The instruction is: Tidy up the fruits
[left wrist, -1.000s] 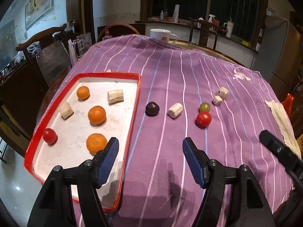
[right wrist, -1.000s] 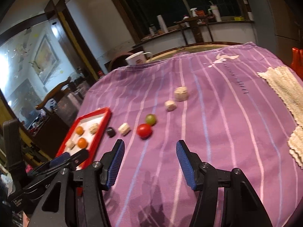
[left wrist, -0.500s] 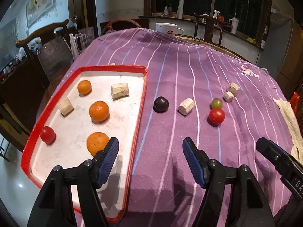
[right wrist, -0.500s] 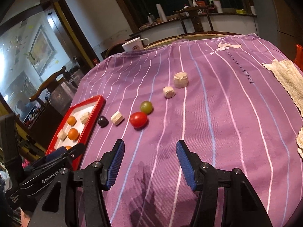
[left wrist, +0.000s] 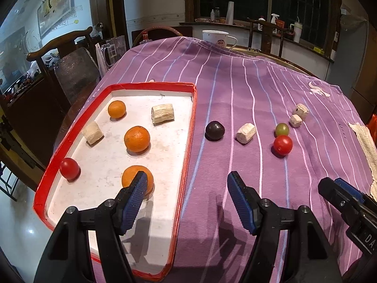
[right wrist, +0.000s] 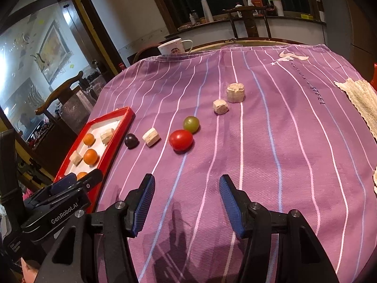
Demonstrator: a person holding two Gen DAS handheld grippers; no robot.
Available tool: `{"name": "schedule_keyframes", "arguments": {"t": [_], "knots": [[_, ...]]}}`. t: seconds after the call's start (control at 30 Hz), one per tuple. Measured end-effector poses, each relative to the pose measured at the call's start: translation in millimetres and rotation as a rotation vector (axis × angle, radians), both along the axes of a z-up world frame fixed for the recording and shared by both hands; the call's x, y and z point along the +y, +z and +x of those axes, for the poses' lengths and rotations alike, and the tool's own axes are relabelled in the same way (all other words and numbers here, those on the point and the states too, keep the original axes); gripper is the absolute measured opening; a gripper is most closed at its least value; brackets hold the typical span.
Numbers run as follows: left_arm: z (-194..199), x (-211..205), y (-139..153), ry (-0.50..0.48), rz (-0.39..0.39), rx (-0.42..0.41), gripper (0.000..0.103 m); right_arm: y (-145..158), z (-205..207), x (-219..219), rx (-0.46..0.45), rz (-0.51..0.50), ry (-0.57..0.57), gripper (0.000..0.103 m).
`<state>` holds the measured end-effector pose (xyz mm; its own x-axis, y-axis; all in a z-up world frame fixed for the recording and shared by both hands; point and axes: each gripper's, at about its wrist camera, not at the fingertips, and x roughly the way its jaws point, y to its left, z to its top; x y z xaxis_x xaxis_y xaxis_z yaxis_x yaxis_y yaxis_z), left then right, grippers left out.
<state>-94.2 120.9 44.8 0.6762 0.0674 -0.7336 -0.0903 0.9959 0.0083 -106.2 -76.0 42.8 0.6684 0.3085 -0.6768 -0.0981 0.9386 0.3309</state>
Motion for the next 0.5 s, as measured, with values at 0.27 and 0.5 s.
{"name": "schedule_keyframes", "arguments": {"t": [0.27,0.5], "knots": [[3,4,-5,0.003,-0.006,0.011,0.070,-3,2,6,0.008,-0.019,0.015,0.062],[6,14,-10,0.022,-0.027,0.021,0.070,4,18,9,0.025,-0.062,0.083,0.062]]}}
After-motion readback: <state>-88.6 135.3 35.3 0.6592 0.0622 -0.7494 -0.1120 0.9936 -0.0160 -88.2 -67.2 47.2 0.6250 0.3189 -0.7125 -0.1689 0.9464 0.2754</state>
